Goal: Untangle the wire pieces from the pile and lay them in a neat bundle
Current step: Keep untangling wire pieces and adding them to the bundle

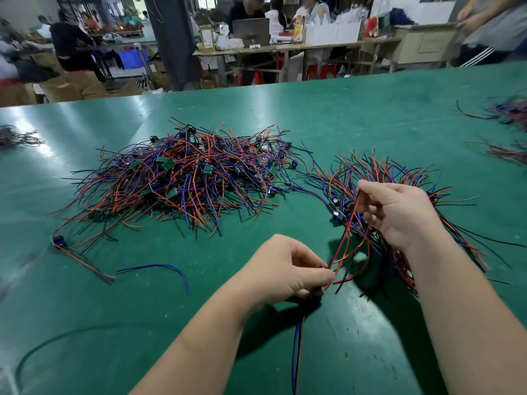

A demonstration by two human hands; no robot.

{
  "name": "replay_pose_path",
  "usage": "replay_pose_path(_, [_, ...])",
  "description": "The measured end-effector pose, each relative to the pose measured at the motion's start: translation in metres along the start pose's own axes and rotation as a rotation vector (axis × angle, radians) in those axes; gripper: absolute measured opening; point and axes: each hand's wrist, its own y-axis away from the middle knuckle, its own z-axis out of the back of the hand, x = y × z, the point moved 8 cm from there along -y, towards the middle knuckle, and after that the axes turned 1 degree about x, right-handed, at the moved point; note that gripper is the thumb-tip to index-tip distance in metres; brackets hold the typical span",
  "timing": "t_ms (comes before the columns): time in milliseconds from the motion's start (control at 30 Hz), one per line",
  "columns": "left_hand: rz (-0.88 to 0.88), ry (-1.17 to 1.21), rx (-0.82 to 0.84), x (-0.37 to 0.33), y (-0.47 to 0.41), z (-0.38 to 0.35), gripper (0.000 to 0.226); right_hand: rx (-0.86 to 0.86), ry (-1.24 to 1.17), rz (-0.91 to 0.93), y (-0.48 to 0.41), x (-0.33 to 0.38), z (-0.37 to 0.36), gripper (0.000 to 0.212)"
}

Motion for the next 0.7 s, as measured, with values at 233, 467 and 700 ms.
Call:
replay_pose_path(233, [0.014,0.005,-0.008,0.001,-0.001,0.003,0.009,-0.035,0.045,-0.03,-0.004,-0.004,0.003,0.018])
replay_pose_path(467, [-0.083,0.19,-0.097,-0.009,-0.002,0.021,0.007,-0.055,-0.415,-0.097,0.005,-0.01,-0.014,0.018])
replay_pose_path(700, [-0.118,0.576,-0.38,-0.003,-0.006,0.05,0.013,0.266,0.281,0.281,0.033,-0.006,-0.068,0.014])
